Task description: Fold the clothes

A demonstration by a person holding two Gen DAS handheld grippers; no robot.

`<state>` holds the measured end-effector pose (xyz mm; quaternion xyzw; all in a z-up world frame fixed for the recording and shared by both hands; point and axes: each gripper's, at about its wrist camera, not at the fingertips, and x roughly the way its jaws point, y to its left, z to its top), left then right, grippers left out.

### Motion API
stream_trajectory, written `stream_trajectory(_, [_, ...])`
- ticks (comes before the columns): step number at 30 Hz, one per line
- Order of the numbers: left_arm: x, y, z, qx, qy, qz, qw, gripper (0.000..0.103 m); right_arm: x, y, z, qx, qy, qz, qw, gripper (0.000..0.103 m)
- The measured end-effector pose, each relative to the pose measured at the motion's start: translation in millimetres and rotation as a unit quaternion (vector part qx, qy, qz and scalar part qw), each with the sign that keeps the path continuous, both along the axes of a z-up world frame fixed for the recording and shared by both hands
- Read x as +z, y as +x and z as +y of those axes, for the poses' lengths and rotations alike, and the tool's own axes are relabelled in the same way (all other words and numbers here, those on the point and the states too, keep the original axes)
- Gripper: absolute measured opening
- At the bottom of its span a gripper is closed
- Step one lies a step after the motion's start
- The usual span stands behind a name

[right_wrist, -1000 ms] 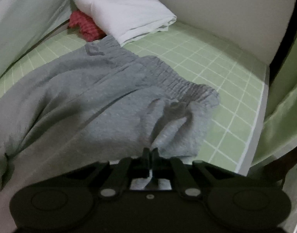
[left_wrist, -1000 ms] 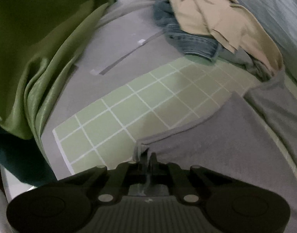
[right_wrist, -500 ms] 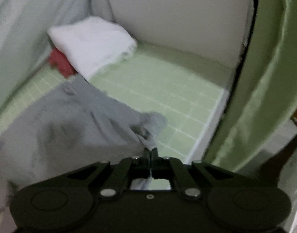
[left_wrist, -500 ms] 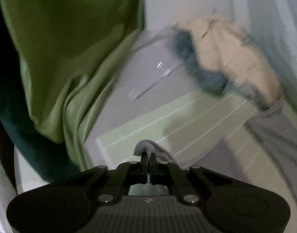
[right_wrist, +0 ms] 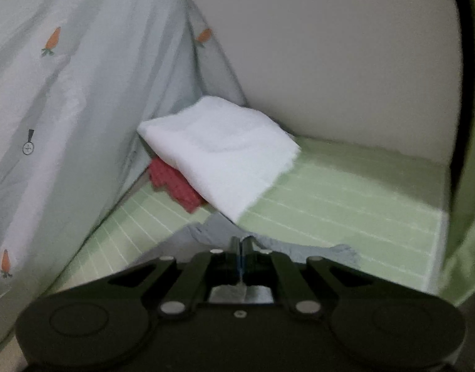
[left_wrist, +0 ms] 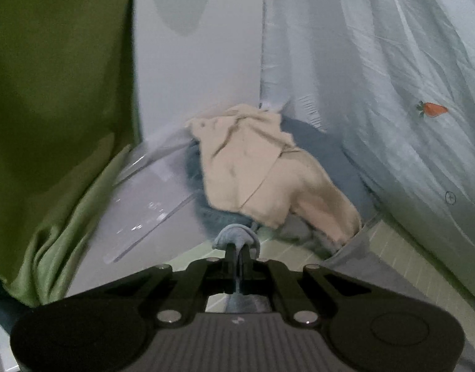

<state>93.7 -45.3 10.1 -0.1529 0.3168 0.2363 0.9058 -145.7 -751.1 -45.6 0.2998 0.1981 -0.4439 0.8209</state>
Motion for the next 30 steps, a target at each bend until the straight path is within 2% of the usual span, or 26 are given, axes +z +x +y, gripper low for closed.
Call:
stream_trajectory(2, [-2,30,-7,-0.002,-0.001,0.004,1.0000,0.002,-2,20,-11,0.001,0.000,0.005,1.000,0.001])
stream_trajectory(7, [0,147,-47,-0.044,-0.012,-0.004,0.9989,0.003,-5,105,-53,0.002,0.005,0.031,1.000,0.001])
stream_trajectory(9, [-7,203,-69,-0.055,-0.005,-0.003,0.9985,0.009,-12,143,-73,-0.005,-0.001,0.028,1.000,0.003])
stream_trajectory(11, [-24,242,-82,-0.057,-0.012,0.024,0.9980,0.027,-22,176,-92,-0.002,-0.013,0.029,1.000,0.029])
stream_trajectory(12, [-34,234,-80,-0.053,-0.014,0.037,0.9978,0.027,-26,192,-99,0.001,-0.006,0.054,0.999,0.063])
stream_trajectory(13, [-43,227,-79,-0.050,-0.015,0.051,0.9973,0.029,-28,202,-100,0.002,0.000,0.081,0.997,0.074])
stream_trajectory(14, [-53,219,-77,-0.047,-0.017,0.064,0.9967,0.040,-31,202,-92,0.011,-0.006,0.093,0.996,0.074])
stream_trajectory(15, [-62,212,-75,-0.044,-0.018,0.078,0.9958,0.049,-35,199,-82,0.024,-0.018,0.097,0.995,0.079])
stream_trajectory(16, [-72,205,-74,-0.040,-0.019,0.091,0.9948,0.067,-40,194,-72,0.034,-0.024,0.108,0.993,0.087])
stream_trajectory(17, [-81,197,-72,-0.037,-0.021,0.105,0.9936,0.072,-48,187,-62,0.038,-0.021,0.126,0.991,0.088])
stream_trajectory(19, [-100,183,-68,-0.031,-0.023,0.132,0.9905,0.072,-68,169,-42,0.033,0.001,0.157,0.987,0.088])
stream_trajectory(22, [-129,161,-63,-0.021,-0.028,0.171,0.9846,0.072,-97,138,-19,0.007,0.062,0.175,0.982,0.088])
stream_trajectory(26, [-138,152,-65,-0.026,-0.048,0.159,0.9857,0.075,-117,114,4,-0.030,0.129,0.162,0.978,0.089])
stream_trajectory(30, [-143,162,-72,-0.041,-0.064,0.153,0.9853,0.076,-130,116,17,-0.009,0.160,0.149,0.976,0.091])
